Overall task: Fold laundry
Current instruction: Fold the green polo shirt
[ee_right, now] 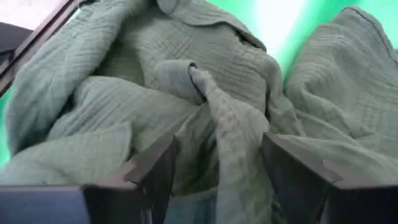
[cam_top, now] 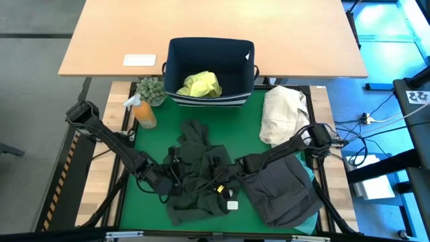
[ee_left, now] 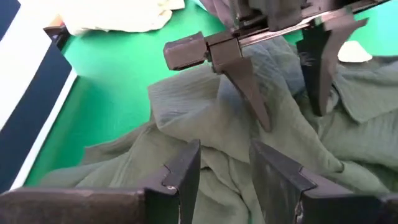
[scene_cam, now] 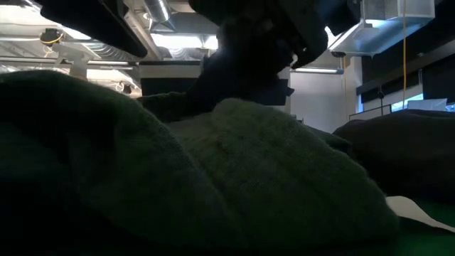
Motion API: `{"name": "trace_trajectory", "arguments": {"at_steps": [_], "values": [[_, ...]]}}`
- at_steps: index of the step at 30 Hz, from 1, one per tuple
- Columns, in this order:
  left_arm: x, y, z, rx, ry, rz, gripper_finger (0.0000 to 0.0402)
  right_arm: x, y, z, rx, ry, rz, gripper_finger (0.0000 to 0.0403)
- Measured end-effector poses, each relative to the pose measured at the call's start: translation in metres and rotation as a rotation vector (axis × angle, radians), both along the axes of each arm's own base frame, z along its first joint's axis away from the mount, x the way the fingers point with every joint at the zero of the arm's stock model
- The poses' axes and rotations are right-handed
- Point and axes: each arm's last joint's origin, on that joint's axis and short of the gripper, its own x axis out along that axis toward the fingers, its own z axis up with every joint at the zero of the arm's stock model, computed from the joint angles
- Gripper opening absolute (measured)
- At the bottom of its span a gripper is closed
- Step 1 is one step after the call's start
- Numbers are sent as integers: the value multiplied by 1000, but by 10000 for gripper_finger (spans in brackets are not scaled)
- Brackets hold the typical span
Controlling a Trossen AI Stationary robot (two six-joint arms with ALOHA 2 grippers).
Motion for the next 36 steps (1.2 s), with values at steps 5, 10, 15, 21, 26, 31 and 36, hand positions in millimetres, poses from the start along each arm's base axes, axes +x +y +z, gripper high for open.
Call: {"name": "trace_trajectory", "arguments": {"at_steps": [5, 10, 15, 21, 26, 31, 36], "values": [[2, 3, 0, 29, 12, -9, 131, -2, -1, -4, -10, 30, -13, 182], [4, 7, 0, 35, 14, 3, 131, -3, -3, -7, -56, 45, -51, 124], [4, 7, -1, 21, 24, -11, 131, -5, -5, -4, -94, 53, -86, 56], [4, 7, -1, 20, 25, -13, 131, -7, -7, 15, -102, 70, -119, 5], [4, 6, -1, 14, 24, -15, 131, -14, -13, 33, -159, 60, -249, 7], [4, 6, -1, -24, 26, -6, 131, -28, -22, 51, -213, 70, -408, 7], [3, 4, -1, -37, 26, -6, 131, -43, -30, 65, -254, 85, -547, 6]]}}
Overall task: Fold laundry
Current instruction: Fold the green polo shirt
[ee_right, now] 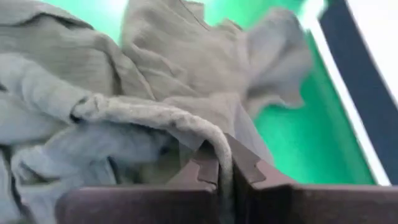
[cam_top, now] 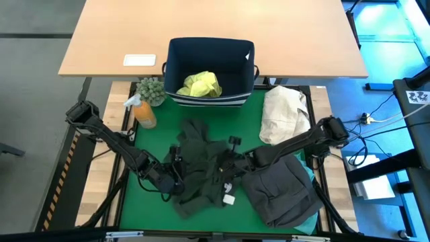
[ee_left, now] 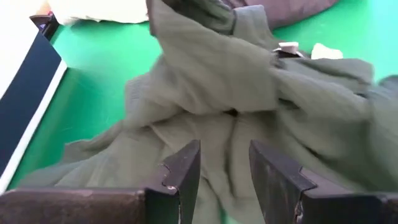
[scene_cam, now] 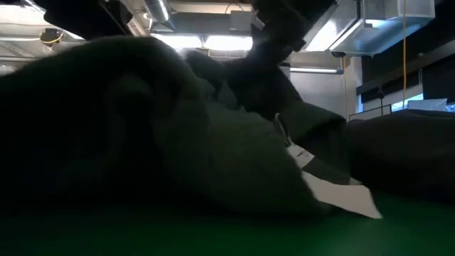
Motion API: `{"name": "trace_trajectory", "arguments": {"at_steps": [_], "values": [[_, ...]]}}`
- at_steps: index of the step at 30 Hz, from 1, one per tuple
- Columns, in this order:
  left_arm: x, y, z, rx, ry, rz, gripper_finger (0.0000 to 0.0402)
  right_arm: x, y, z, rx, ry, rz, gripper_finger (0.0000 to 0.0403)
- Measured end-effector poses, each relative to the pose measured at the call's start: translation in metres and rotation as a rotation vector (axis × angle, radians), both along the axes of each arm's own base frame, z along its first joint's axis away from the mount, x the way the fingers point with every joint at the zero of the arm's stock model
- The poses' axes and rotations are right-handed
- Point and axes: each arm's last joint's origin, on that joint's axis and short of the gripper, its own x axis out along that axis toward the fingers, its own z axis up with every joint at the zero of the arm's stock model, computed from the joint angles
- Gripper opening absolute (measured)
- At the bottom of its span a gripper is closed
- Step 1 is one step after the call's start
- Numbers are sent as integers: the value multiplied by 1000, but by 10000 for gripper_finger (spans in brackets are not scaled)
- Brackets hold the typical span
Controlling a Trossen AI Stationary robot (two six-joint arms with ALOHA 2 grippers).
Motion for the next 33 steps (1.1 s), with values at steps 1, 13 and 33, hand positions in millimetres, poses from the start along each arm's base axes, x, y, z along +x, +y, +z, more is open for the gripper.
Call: {"name": "trace_trajectory", "arguments": {"at_steps": [1, 13, 33], "values": [[-1, -1, 0, 1, 1, -3, 131, -3, -1, 0, -11, 12, -25, 4], [-3, -6, 0, -63, 1, -17, 131, -49, -22, -36, 134, -69, -94, 2], [24, -42, -83, -399, 308, -160, 131, -99, -49, -36, 395, -173, -102, 1]]}}
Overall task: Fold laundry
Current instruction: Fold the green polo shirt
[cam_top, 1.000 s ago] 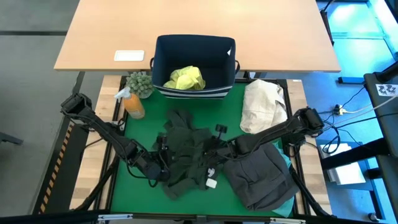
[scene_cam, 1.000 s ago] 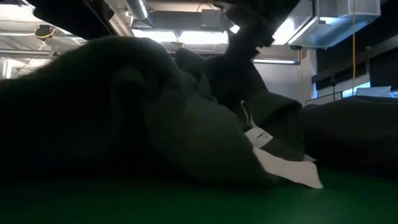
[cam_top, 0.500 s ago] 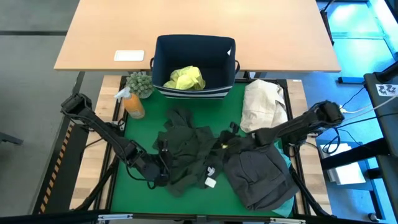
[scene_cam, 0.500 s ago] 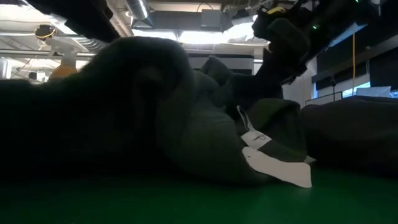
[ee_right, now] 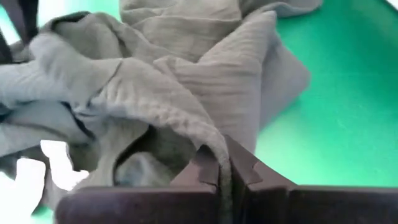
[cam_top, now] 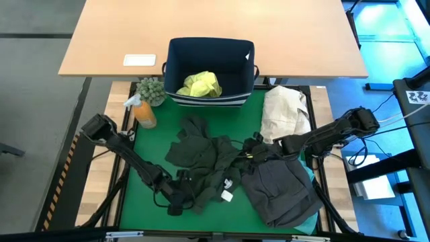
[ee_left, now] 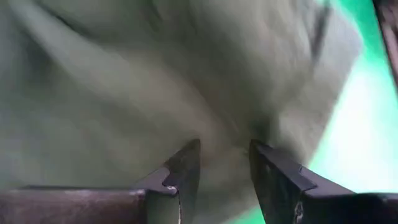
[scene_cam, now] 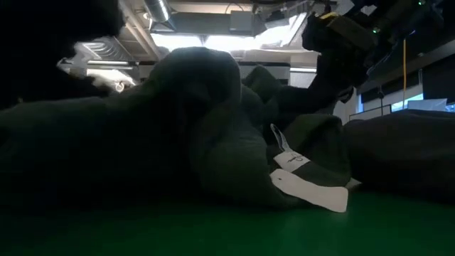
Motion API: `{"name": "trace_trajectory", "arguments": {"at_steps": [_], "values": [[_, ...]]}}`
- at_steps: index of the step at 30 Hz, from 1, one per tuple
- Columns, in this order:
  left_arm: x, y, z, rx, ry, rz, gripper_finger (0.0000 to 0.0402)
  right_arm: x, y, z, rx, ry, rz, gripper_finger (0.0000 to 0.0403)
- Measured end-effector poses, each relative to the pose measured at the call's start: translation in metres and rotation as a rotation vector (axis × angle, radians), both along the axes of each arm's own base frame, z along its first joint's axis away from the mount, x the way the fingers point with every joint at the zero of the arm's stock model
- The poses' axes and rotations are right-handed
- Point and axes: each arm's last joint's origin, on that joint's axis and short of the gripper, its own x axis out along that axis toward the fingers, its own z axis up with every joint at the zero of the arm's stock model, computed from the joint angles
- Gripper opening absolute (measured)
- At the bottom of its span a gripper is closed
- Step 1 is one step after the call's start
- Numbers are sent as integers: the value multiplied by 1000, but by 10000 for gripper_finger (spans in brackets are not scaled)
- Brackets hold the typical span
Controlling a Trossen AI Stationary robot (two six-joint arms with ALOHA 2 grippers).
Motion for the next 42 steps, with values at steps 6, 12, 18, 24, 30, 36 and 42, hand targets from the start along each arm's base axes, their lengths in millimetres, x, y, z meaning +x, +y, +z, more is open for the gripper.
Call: {"name": "trace_trajectory", "arguments": {"at_steps": [6, 12, 18, 24, 30, 36, 42], "values": [[-12, -11, -6, -150, 175, -24, 131, -11, -4, 5, 0, 39, -55, 1], [-31, -28, -7, -258, 334, -46, 131, -20, -6, 10, 22, 68, -85, 1], [-52, -42, -8, -326, 503, -18, 130, -27, -8, 12, 35, 96, -110, 1], [-71, -41, -12, -274, 693, 72, 127, -27, -5, 12, 111, 123, -49, 1], [-77, -37, 2, -242, 626, 84, 83, -29, -3, 10, 195, 170, -22, 1], [-85, -27, 35, -225, 469, 146, 33, -31, -3, 9, 200, 194, 8, 1], [-88, -14, 71, -156, 137, 144, 4, -23, 0, 24, 178, 156, 105, 17]]}}
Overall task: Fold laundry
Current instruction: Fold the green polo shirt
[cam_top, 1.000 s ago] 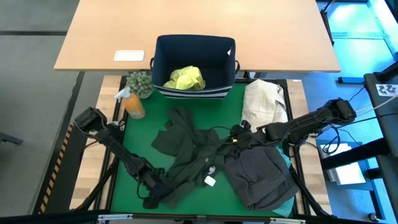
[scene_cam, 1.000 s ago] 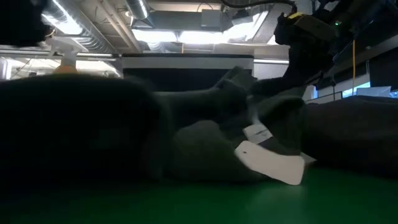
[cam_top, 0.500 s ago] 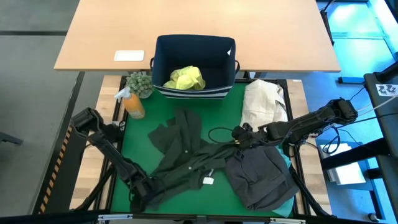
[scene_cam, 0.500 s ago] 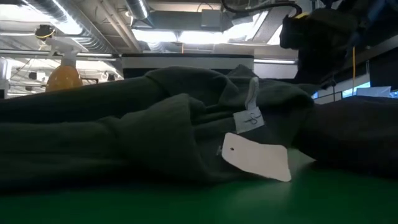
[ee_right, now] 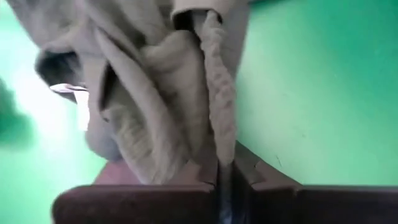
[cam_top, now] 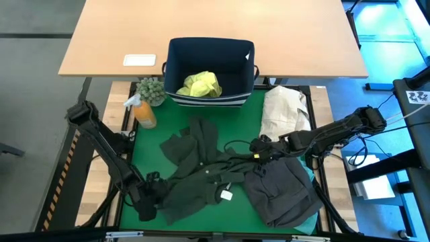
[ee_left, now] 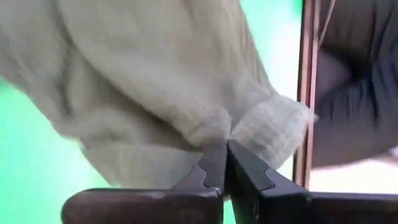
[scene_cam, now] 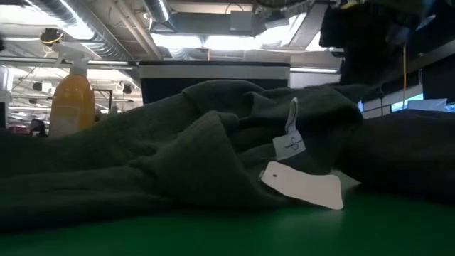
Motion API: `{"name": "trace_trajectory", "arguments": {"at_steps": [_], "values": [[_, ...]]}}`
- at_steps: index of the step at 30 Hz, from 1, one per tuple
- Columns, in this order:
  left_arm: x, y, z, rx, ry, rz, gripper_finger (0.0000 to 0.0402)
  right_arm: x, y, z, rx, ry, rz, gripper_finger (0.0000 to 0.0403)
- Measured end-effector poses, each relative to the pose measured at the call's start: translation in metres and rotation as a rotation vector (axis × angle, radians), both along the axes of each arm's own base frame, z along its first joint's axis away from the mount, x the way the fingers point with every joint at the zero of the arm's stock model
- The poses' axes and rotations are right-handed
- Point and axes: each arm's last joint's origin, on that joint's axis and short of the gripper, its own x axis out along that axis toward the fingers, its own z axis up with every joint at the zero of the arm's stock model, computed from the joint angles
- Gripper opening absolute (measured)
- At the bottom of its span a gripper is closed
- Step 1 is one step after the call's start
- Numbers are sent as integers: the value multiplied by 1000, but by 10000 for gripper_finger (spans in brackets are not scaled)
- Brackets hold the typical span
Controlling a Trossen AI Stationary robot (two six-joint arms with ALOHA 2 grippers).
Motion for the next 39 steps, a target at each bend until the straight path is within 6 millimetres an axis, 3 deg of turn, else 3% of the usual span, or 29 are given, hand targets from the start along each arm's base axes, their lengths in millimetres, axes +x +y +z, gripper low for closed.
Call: {"name": "trace_trajectory", "arguments": {"at_steps": [5, 12, 17, 27, 32, 39], "values": [[-2, 8, 16, 52, -138, 2, 4, 4, 2, 11, -16, -33, 70, 47], [-7, 1, 13, -71, -14, -15, 6, 2, 3, 10, 7, 2, 98, 94], [-11, -6, 15, -88, -51, -32, 12, 3, 3, 11, 9, -9, 99, 123], [-11, -10, 17, -110, -75, -23, 100, 5, 4, 13, 30, -37, 123, 134], [-5, -2, 17, 36, -195, 18, 134, 15, 7, 22, -7, -189, 187, 134], [15, 19, 19, 249, -322, 73, 137, 23, 9, 40, -49, -305, 240, 134]]}}
